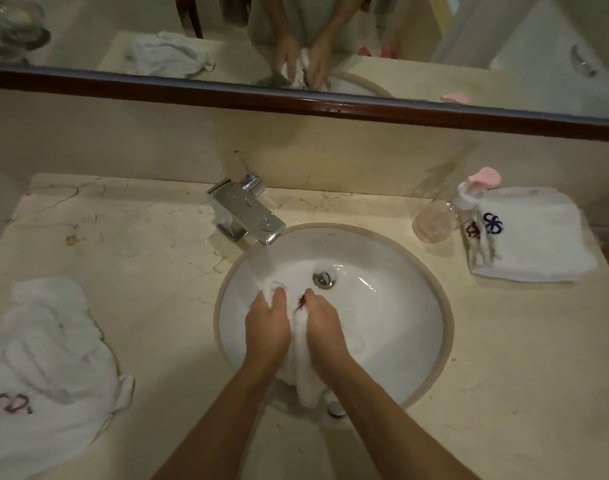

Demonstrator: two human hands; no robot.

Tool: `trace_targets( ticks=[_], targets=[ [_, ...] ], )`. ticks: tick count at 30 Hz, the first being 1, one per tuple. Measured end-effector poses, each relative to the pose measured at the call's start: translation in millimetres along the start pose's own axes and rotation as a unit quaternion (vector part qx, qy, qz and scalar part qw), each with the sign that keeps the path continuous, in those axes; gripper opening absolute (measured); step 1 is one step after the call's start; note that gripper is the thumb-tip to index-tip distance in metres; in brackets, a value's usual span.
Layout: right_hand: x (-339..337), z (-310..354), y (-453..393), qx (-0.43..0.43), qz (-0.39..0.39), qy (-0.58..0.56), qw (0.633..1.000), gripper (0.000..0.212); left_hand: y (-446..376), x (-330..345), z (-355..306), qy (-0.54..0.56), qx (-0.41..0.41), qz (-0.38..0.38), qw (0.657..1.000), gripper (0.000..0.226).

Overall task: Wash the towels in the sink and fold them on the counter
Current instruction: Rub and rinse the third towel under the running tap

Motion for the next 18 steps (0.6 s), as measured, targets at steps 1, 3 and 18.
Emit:
trace_targets(
  ticks=[1,3,18],
  targets=[
    [7.6,8.6,10.0,-0.039,0.016,0.042,0.998,0.031,-6.9,-4.6,4.2,0.001,-0.019,-0.003,1.0,0.044],
    [8.1,24.8,8.7,-0.065,-0.012,0.083,0.994,0.031,-5.5,0.2,9.6,0.032,-0.033,0.034,0.998,0.044],
    [6.6,-6.7,-26.1,0.046,0.001,0.036,0.998,0.012,56.4,-12.1,-23.0,0.05,0.125,0.118,0.984,0.062]
  ],
)
Point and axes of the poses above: each hand's wrist, its own y-axis away from the middle knuckle, its own x-axis out of the palm, z = x × y, the point moved 9 cm from there along -y, towards the middle knuckle, and after that the axes turned 3 degrees about -x, right-handed, at the moved point
